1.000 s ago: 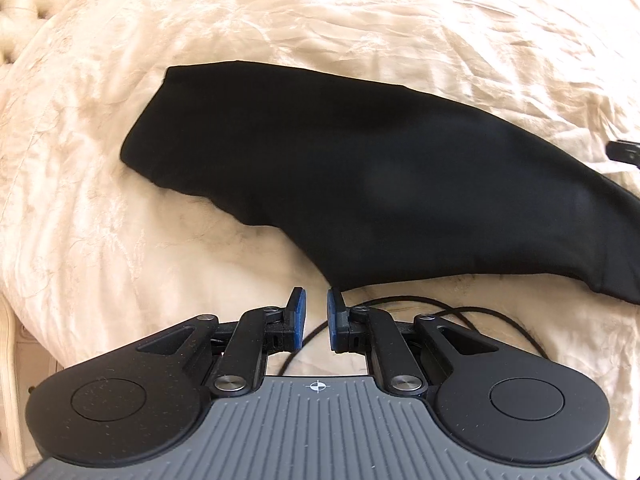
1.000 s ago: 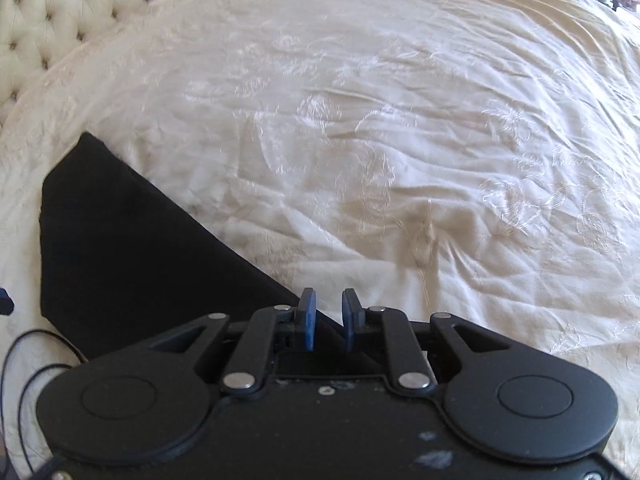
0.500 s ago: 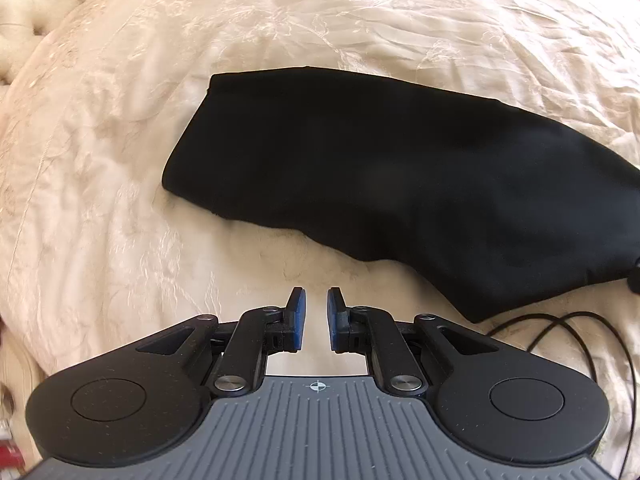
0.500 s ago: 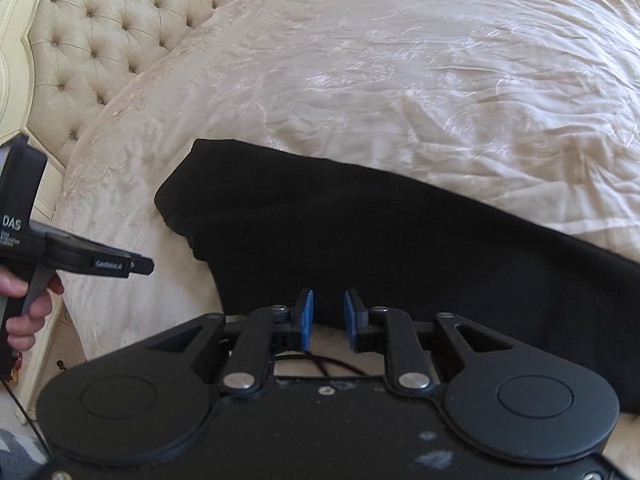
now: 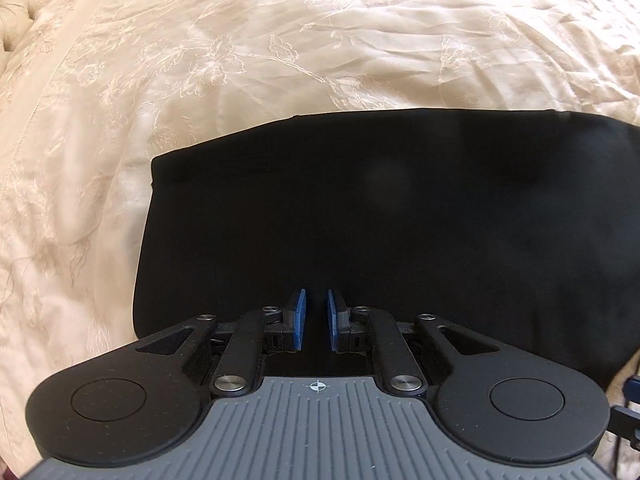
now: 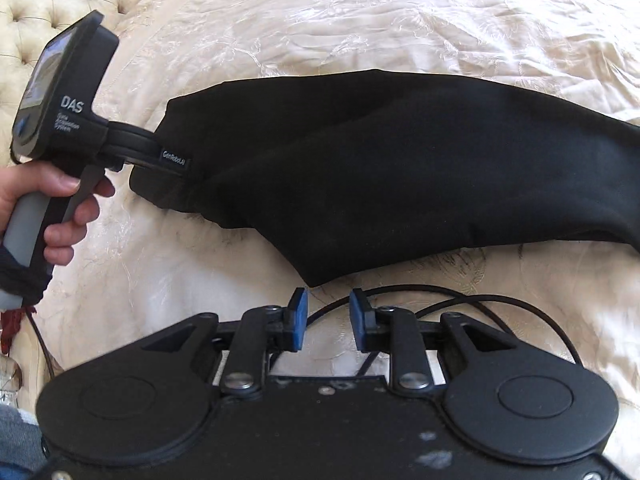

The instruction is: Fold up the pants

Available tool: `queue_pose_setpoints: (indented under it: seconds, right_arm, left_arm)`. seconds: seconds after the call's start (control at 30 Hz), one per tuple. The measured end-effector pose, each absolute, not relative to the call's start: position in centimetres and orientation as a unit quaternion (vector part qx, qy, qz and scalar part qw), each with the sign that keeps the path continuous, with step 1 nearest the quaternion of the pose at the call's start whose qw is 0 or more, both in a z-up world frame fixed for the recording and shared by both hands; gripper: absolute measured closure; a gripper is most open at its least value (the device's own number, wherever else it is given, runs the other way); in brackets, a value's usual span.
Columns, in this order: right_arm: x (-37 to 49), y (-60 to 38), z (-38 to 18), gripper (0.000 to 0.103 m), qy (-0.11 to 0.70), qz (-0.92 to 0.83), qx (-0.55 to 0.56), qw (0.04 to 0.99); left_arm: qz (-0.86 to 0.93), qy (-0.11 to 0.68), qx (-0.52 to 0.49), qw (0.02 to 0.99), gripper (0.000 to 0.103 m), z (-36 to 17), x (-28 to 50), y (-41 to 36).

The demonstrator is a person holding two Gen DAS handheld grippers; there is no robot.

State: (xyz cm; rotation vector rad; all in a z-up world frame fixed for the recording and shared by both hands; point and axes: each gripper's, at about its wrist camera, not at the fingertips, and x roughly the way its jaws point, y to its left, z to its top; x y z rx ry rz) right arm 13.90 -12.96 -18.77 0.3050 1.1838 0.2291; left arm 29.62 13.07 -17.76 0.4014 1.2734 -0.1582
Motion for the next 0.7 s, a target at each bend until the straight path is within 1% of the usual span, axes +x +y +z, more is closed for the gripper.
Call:
queue_pose_setpoints:
  seconds: [0.2, 0.37, 0.43, 0.47, 0.5, 0.6, 0.7]
  right_arm:
    - [14.1, -10.7, -19.1, 0.072, 0.556, 0.083, 0.12, 0.818]
    - [14.4, -9.6, -19.3, 0.072, 0.554, 0.089, 0.11, 0.821]
    - [14.8, -9.7, -18.9, 0.084, 0.542, 0.089, 0.105, 0.829]
    - [15.3, -10.3, -18.6, 0.092, 0.533, 0.086, 0.11, 0.835]
    - [16.0, -10.9, -18.3, 0.094, 0.527, 0.085, 0.121, 0.837]
    - [17.5, -12.9, -17.1, 0.096, 0.511, 0.081, 0.165, 0.84]
    - [19.1, -14.7, -16.3, 0.096, 0.504, 0.079, 0.208, 0.835]
  left_arm:
    - [-0.086, 0.571, 0.258, 0.775, 0.092, -19.8, 32.1, 11.9]
    - [-0.088, 0.565, 0.266, 0.776, 0.092, -19.5, 32.2, 11.4]
    - [-0.086, 0.564, 0.247, 0.783, 0.091, -18.7, 32.3, 11.8]
    - [-0.087, 0.566, 0.236, 0.785, 0.091, -18.2, 32.0, 12.2]
    - [-0.089, 0.568, 0.224, 0.787, 0.091, -17.6, 31.6, 12.6]
    - [-0.108, 0.567, 0.194, 0.793, 0.091, -15.8, 29.7, 13.5]
    - [-0.136, 0.562, 0.192, 0.793, 0.091, -14.7, 27.2, 13.9]
